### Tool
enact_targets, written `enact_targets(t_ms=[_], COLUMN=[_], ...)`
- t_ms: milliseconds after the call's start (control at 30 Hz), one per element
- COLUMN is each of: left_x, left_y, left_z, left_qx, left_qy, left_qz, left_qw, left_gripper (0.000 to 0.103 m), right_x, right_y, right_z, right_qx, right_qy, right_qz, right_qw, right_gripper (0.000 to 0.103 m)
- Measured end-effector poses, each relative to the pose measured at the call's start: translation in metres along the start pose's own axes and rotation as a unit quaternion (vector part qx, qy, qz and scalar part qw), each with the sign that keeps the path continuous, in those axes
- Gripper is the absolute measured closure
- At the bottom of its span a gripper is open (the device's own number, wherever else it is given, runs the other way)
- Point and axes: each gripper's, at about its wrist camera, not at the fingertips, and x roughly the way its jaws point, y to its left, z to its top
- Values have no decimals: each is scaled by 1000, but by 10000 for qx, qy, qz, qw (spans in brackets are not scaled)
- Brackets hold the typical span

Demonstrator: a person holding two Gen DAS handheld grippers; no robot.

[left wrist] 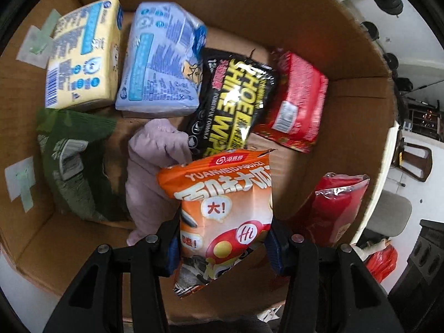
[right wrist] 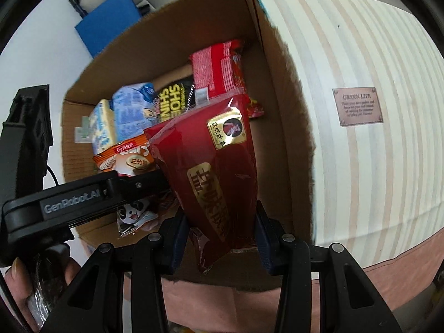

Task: Organize soft objects

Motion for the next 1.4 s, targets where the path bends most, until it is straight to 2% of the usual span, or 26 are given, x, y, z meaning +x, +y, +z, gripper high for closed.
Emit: enact_targets(t_ms=[133,333,367,400,433,500,633,733,800,867,933,1100,1133,1267,1300,1333,1400], left_x=[10,17,15,12,8,0,-16,-28,-35,-42,-47,-49,-53,-68,-74,-81,-85], left_y=[0,-8,-11,-14,-13,-17,-24,-26,-21,-22,-22,-16,-10,-8,-6,-4,0], left_z=[3,1,1,2,0,-3,-12,-20,-23,-30,-34,-45,-45,-49,-51,-55,-58], left_qx=[8,28,96,147,198,255,324,340,371,423,488,559,581,663,665,659,651], left_qy=[119,294,303,293,238,134,-53,-190,-280,-380,-506,-858,-956,-1452,-1568,-1732,-1908], left_qz=[-153,-158,-112,-83,-85,-18,-7,-47,-14,89,248,629,736,1202,1291,1398,1468], left_qw=[9998,9994,9994,9994,9995,9996,9995,9992,9989,9983,9972,9928,9910,9798,9769,9727,9684], left_gripper=[56,55,52,47,40,32,30,20,17,14,6,6,5,5,5,5,5], right_x=[9,24,25,26,26,24,16,10,5,2,-1,-8,-8,-11,-12,-14,-22], right_y=[0,11,12,13,16,20,28,30,31,32,33,33,33,33,34,35,38], right_z=[-2,8,9,10,10,10,9,9,8,8,6,0,-1,-7,-9,-11,-16], right_qx=[53,-68,-67,-81,-135,-218,-343,-344,-376,-412,-442,-516,-531,-621,-646,-701,-820], right_qy=[17,48,84,92,111,109,65,37,18,-14,-47,-184,-206,-255,-268,-314,-487], right_qz=[-114,-277,-284,-278,-300,-368,-455,-461,-503,-542,-560,-723,-772,-842,-887,-998,-1153], right_qw=[9999,9996,9995,9995,9994,9990,9984,9983,9980,9977,9974,9959,9954,9942,9936,9920,9888], right_gripper=[57,55,54,49,38,31,28,28,28,24,18,18,14,13,9,0,0])
